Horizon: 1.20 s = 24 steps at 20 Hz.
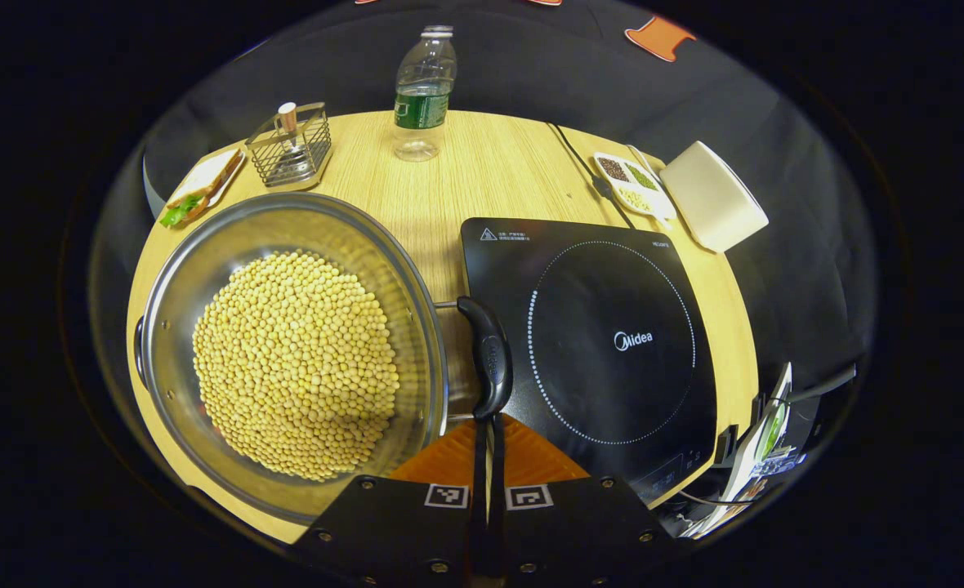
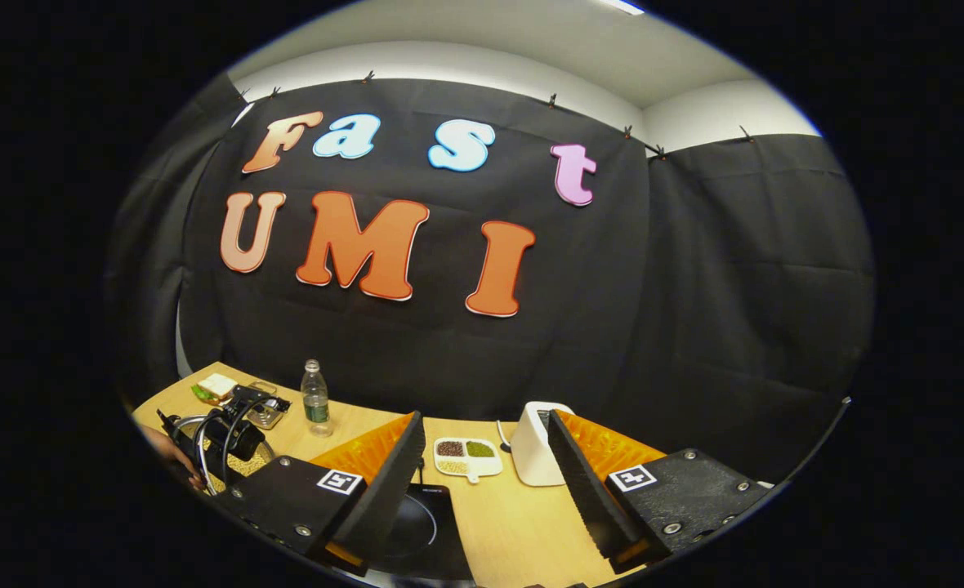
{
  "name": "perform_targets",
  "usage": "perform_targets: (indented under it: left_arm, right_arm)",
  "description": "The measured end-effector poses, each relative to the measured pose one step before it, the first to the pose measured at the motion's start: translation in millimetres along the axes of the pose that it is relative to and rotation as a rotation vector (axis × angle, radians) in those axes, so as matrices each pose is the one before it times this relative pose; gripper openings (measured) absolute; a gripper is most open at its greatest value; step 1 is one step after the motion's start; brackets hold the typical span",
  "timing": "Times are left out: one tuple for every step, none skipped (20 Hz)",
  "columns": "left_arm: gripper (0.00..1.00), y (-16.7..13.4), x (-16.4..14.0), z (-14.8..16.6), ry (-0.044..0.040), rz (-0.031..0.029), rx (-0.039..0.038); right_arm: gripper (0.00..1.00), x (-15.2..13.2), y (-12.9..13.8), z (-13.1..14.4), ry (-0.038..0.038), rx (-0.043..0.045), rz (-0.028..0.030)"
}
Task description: First push the handle of the pot to place it horizontally, then grasp the pot with both hands and set it on the induction cooktop.
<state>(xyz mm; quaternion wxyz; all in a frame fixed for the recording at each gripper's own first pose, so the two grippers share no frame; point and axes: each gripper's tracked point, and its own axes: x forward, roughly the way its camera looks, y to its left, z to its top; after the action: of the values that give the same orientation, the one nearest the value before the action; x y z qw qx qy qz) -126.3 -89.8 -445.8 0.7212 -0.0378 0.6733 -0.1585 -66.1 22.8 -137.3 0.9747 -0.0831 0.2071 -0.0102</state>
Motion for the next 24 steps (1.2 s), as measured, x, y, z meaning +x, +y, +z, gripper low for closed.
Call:
perform_targets:
  left_arm:
    - [0.02, 2.79, -5.85, 0.78, -0.01448, -0.00491, -0.00401]
    - [0.02, 3.52, -6.83, 1.52, -0.01903, -0.00583, -0.00433]
    - [0.02, 3.57, -6.90, -0.14, -0.01744, -0.00568, -0.00457]
    - [0.02, 5.94, -8.96, 0.60, -0.01988, -0.00628, -0.00810]
    - [0.02, 6.36, -10.53, 0.17, -0.01589, -0.00667, -0.01090]
    - [0.02, 9.00, -8.14, 0.35, -0.01667, 0.00928, -0.01017]
    - [0.02, 13.66, -9.42, -0.32, -0.01697, 0.01808, -0.00693]
    - [0.02, 13.54, -9.41, 2.36, -0.01724, 0.01682, -0.01209]
    - [0.02, 14.58, -7.42, 3.17, -0.01888, 0.02494, -0.01529]
    - [0.02, 18.87, -7.44, 3.30, -0.01908, 0.03512, -0.00683]
    - [0.02, 23.47, -5.63, 4.40, -0.02181, 0.04472, -0.00370]
    - [0.02, 17.25, -5.11, 4.34, -0.01498, 0.03535, 0.00150]
    - [0.02, 20.31, -5.11, 4.32, -0.01348, 0.03577, 0.00229]
    - [0.02, 17.17, -1.80, 2.28, -0.01095, 0.03303, 0.00388]
    - [0.02, 12.37, -1.40, 1.44, -0.00784, 0.02189, 0.00721]
    - [0.02, 13.01, -0.99, 1.76, -0.00713, 0.02211, 0.00868]
    - [0.02, 10.07, -0.18, 2.20, -0.00888, 0.01469, 0.00542]
    - [0.02, 8.85, 0.20, 1.84, -0.00628, 0.00690, 0.00146]
    - [0.02, 5.36, 0.90, 0.61, -0.00343, 0.00183, 0.00346]
    - [0.02, 9.26, 1.95, 0.34, -0.00374, 0.00417, -0.00121]
    - [0.08, 6.50, 2.09, 1.86, -0.00806, 0.00676, -0.00003]
    - [0.27, 7.62, 1.89, 2.42, -0.00837, 0.00745, -0.00089]
    - [0.47, 6.21, 1.49, -0.13, -0.00417, 0.00518, 0.00325]
    - [0.53, 7.05, 1.06, -0.57, 0.01212, 0.00183, 0.00920]
  right_arm:
    - [0.94, 2.31, 10.76, -6.85, 0.02528, 0.00449, 0.02626]
    - [0.94, 3.34, 10.95, -6.20, 0.02844, 0.00381, 0.02641]
    - [0.94, 5.42, 11.73, -7.79, 0.03237, -0.00034, 0.02251]
    - [0.94, 6.00, 11.33, -7.80, 0.03303, -0.00309, 0.02389]
    - [0.94, 5.30, 12.53, -8.14, 0.03213, -0.00392, 0.02677]
    - [0.94, 4.33, 12.72, -7.21, 0.03324, -0.00281, 0.03102]
    - [0.94, 5.37, 14.97, -7.61, 0.03181, -0.00218, 0.03336]
    - [0.94, 5.73, 14.57, -6.13, 0.03121, -0.00315, 0.03343]
    - [0.94, 6.17, 15.45, -6.30, 0.02978, -0.00394, 0.03545]
    - [0.94, 6.68, 14.22, -4.75, 0.02629, -0.00577, 0.02872]
    - [0.94, 5.67, 13.29, -4.76, 0.02504, -0.00600, 0.02681]
    - [0.94, 4.88, 12.72, -6.27, 0.02593, -0.00611, 0.02597]
    - [0.94, 6.06, 13.50, -5.06, 0.02791, -0.00462, 0.02594]
    - [0.94, 8.17, 13.65, -4.87, 0.02845, -0.00364, 0.02451]
    - [0.94, 7.41, 12.84, -3.70, 0.02600, -0.00260, 0.02265]
    - [0.94, 8.03, 11.50, -1.35, 0.02467, -0.00494, 0.01912]
    - [0.94, 6.72, 10.68, -4.94, 0.03041, -0.00865, 0.02203]
    - [0.94, 3.91, 8.57, -7.07, 0.02781, -0.00403, 0.01253]
    - [0.94, 5.26, 6.59, -5.22, 0.02262, -0.00448, 0.00593]
    - [0.94, 5.82, 4.45, -1.67, 0.02022, -0.00670, 0.00299]
    - [0.94, 5.63, 3.39, -3.01, 0.01992, -0.00664, -0.00241]
    - [0.93, 5.20, 4.65, -5.41, 0.02194, -0.00273, -0.00200]
    - [0.93, 5.47, 3.95, -3.40, 0.02004, 0.00161, 0.00005]
    - [0.94, 7.13, 4.35, -4.35, 0.02111, 0.00358, -0.00245]
